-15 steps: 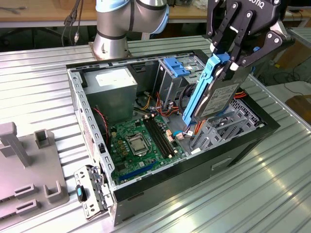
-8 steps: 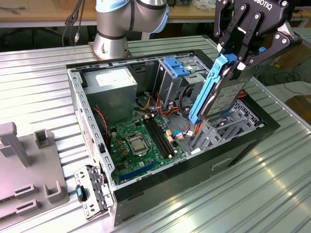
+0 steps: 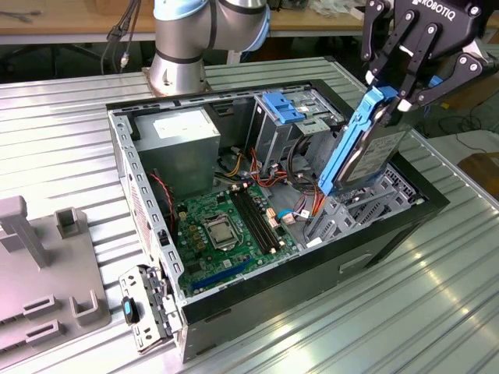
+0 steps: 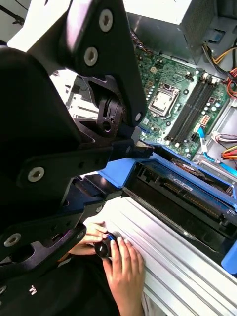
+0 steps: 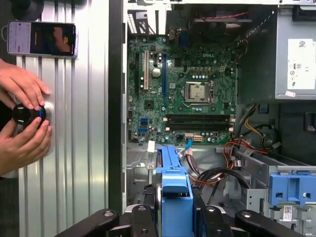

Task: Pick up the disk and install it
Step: 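Insert the disk into the insertion slot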

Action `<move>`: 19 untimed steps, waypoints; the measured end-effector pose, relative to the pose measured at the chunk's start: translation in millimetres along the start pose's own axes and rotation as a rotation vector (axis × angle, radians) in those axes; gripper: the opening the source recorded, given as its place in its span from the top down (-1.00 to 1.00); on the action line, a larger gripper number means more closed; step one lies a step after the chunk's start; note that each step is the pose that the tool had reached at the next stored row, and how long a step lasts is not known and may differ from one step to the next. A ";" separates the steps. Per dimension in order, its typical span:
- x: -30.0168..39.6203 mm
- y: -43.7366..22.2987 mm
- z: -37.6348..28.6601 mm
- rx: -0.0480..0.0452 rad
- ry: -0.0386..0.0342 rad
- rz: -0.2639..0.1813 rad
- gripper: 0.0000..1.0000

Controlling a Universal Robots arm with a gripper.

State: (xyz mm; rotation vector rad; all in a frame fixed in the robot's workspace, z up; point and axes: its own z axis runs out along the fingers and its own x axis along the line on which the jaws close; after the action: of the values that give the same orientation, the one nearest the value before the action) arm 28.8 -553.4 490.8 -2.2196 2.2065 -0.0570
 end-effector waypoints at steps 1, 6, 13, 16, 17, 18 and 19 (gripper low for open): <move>0.0 -4.0 1.0 0.0000 0.0001 0.000 0.26; 1.2 -14.0 5.3 0.0000 0.0000 0.000 0.26; 2.1 -29.3 12.2 0.0000 0.0000 0.000 0.26; 2.2 -33.8 14.1 0.0000 0.0000 0.000 0.26; 2.2 -34.5 14.6 0.0000 0.0002 0.000 0.26; 2.3 -35.2 15.1 0.0000 0.0001 0.000 0.26; 2.3 -36.1 15.7 0.0000 0.0000 0.000 0.26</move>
State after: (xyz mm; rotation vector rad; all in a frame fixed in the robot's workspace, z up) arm 65.5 -555.8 476.3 -2.2199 2.2063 -0.0570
